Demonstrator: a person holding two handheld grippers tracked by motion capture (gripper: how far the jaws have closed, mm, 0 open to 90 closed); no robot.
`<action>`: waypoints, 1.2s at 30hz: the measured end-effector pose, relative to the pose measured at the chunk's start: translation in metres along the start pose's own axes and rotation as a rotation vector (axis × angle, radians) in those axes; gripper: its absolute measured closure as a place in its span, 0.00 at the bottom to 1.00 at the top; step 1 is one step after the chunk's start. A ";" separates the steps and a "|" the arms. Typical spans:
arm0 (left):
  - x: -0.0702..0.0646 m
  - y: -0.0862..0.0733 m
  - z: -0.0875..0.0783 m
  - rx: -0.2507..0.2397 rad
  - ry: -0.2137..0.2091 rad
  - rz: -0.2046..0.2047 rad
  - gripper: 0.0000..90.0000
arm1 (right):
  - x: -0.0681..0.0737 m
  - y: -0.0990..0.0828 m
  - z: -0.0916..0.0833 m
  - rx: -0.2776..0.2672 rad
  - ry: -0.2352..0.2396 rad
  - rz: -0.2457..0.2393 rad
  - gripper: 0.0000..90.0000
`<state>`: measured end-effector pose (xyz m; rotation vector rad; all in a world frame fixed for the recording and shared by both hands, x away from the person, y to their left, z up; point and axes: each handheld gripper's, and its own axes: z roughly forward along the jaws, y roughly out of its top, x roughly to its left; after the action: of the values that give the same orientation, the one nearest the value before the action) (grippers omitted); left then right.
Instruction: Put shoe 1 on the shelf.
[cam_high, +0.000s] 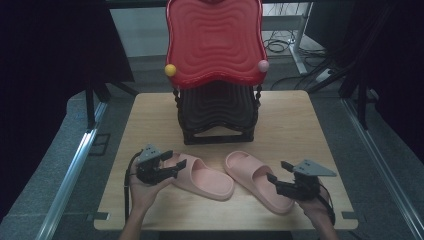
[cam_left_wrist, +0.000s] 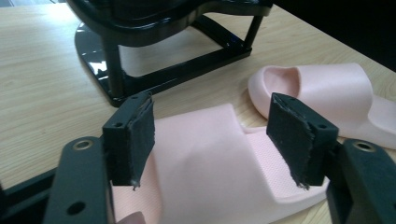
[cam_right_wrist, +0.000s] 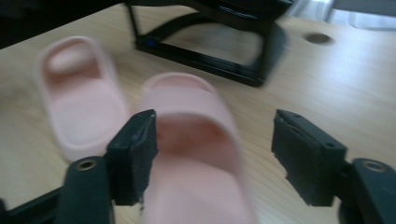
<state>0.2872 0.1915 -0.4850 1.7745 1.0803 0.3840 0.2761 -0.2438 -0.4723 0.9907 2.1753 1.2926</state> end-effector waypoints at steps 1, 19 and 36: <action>0.002 0.000 -0.002 -0.005 0.001 -0.004 0.35 | 0.006 0.004 0.006 0.008 0.025 -0.015 0.41; 0.016 -0.005 -0.021 -0.024 -0.004 -0.031 0.32 | 0.077 0.044 0.140 0.179 0.192 -0.094 0.61; 0.018 -0.007 -0.025 -0.035 -0.010 -0.042 0.32 | 0.093 0.049 0.189 0.227 0.236 -0.053 0.65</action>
<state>0.2777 0.2213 -0.4830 1.7190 1.0956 0.3660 0.3574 -0.0491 -0.5193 0.8934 2.5561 1.2102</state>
